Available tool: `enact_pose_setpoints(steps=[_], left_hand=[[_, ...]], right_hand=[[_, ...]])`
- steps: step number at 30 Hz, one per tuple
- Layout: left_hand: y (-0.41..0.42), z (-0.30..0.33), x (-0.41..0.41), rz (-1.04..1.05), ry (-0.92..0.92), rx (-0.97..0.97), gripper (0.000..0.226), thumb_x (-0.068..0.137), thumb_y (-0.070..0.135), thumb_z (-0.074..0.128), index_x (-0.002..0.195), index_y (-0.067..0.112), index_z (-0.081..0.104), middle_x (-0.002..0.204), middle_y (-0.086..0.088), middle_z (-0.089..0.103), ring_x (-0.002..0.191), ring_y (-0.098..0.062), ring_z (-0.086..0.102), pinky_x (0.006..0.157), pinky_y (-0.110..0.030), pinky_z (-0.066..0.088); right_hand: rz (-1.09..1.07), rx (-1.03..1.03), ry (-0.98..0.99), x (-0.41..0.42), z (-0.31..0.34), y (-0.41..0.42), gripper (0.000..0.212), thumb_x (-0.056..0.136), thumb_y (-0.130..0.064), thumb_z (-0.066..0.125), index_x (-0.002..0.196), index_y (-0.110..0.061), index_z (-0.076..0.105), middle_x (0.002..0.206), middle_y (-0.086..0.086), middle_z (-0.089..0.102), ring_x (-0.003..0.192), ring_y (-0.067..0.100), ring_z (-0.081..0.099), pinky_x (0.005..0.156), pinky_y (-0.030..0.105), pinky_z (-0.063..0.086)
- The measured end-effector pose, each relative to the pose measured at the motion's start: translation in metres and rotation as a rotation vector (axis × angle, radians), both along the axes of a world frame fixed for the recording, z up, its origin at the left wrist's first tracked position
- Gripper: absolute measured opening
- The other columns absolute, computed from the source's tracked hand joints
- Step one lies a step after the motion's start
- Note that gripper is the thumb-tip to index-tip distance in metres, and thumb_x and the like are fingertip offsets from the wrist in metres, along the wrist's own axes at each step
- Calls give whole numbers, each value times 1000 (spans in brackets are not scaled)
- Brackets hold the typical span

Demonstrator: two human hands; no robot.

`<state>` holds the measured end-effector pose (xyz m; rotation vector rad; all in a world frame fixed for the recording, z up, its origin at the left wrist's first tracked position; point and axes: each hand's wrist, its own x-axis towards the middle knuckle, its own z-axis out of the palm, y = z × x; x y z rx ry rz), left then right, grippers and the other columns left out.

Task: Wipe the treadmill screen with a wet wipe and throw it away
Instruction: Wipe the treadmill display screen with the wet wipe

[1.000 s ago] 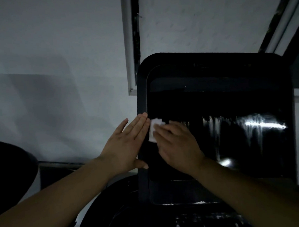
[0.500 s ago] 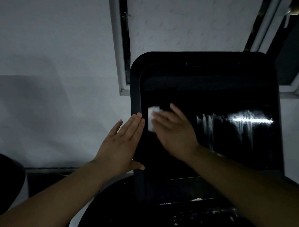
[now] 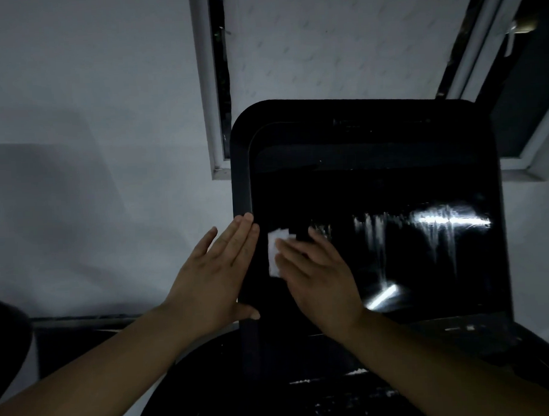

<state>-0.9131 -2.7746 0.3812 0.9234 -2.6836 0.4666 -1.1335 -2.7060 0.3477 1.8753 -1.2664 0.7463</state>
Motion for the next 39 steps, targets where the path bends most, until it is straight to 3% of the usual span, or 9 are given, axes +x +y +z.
enact_pose_setpoints(steps=[7, 18, 23, 33, 39], left_hand=[[1, 2, -1, 5, 2, -7, 147, 55, 81, 75, 161, 2, 10, 170, -18, 7, 157, -29, 12, 121, -53, 29], [2, 2, 0, 8, 1, 21, 146, 57, 80, 73, 162, 5, 3, 171, -16, 0, 158, -27, 4, 123, -52, 25], [3, 1, -1, 18, -3, 36, 145, 60, 81, 68, 162, 9, -6, 171, -12, -9, 158, -23, -4, 124, -51, 22], [5, 1, -3, 44, 5, 60, 151, 55, 76, 80, 162, 7, -2, 172, -13, -7, 158, -24, -1, 123, -43, 8], [7, 2, -5, 51, 2, 61, 152, 54, 75, 81, 162, 8, -3, 172, -12, -9, 158, -23, 0, 124, -45, 12]], right_hand=[[59, 54, 8, 3, -31, 39, 12, 95, -15, 68, 99, -8, 77, 127, 6, 70, 121, 21, 63, 114, 52, 39], [-123, 26, 24, -19, 65, -40, 21, 92, -16, 62, 109, -8, 72, 133, 6, 67, 129, 23, 56, 122, 50, 23], [-124, 13, 3, -19, 43, -26, 21, 94, -15, 59, 108, -8, 73, 130, 6, 68, 127, 22, 59, 120, 48, 30], [-52, 130, -31, -14, -43, 59, 23, 98, -12, 58, 115, -7, 72, 140, 6, 62, 135, 23, 53, 115, 55, 35], [-93, 100, -12, -25, -24, 40, 24, 93, -12, 65, 115, -6, 71, 138, 8, 63, 134, 23, 53, 116, 56, 33]])
